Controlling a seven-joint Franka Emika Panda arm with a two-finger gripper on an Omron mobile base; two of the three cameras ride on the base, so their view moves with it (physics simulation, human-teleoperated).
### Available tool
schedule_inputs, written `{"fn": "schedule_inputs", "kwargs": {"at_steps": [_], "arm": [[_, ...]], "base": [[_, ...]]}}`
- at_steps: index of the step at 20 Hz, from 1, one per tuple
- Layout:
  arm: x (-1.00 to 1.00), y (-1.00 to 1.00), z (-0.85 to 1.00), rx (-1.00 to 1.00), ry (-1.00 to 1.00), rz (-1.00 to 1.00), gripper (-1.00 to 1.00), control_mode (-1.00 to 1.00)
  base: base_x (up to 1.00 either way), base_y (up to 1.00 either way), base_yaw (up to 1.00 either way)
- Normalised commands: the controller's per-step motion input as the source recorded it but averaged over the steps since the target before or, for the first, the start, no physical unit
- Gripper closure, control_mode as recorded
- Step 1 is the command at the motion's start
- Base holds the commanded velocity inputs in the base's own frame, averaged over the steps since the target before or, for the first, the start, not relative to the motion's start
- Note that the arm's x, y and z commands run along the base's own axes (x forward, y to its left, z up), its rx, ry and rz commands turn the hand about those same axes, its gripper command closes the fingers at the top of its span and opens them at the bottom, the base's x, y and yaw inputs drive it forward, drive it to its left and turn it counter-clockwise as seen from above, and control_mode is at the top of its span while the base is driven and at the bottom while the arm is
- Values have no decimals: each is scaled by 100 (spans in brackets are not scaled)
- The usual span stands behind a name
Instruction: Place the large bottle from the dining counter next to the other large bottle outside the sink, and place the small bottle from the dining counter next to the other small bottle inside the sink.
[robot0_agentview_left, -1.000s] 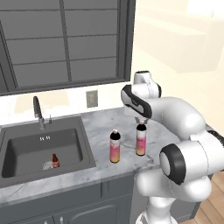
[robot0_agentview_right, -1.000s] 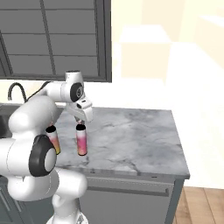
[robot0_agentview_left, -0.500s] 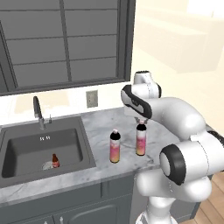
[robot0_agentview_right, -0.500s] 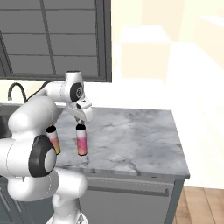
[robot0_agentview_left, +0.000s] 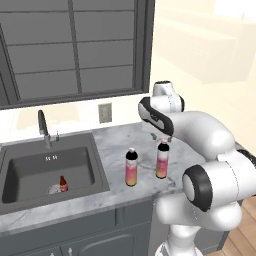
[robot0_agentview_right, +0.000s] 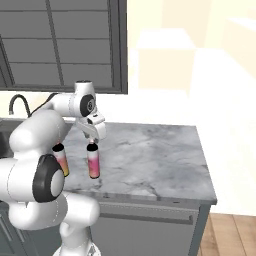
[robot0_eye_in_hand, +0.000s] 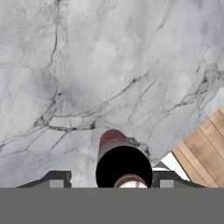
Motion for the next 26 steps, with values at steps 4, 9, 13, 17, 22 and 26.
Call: {"fn": "schedule_inputs", "kwargs": {"at_steps": [4,9,13,17,22,26], "arm": [[0,0,0,0,0,0,-100,-100],[1,0,0,0,0,0,-100,-100],[12,0,0,0,0,0,-100,-100],[-1,0,27,0,0,0,-100,-100],[-40,-4,60,1,-3,0,-100,-100],[-77,-9,51,3,-1,1,-100,-100]], "base": [[0,0,0],[0,0,0],[0,0,0],[0,0,0],[0,0,0],[0,0,0]]}}
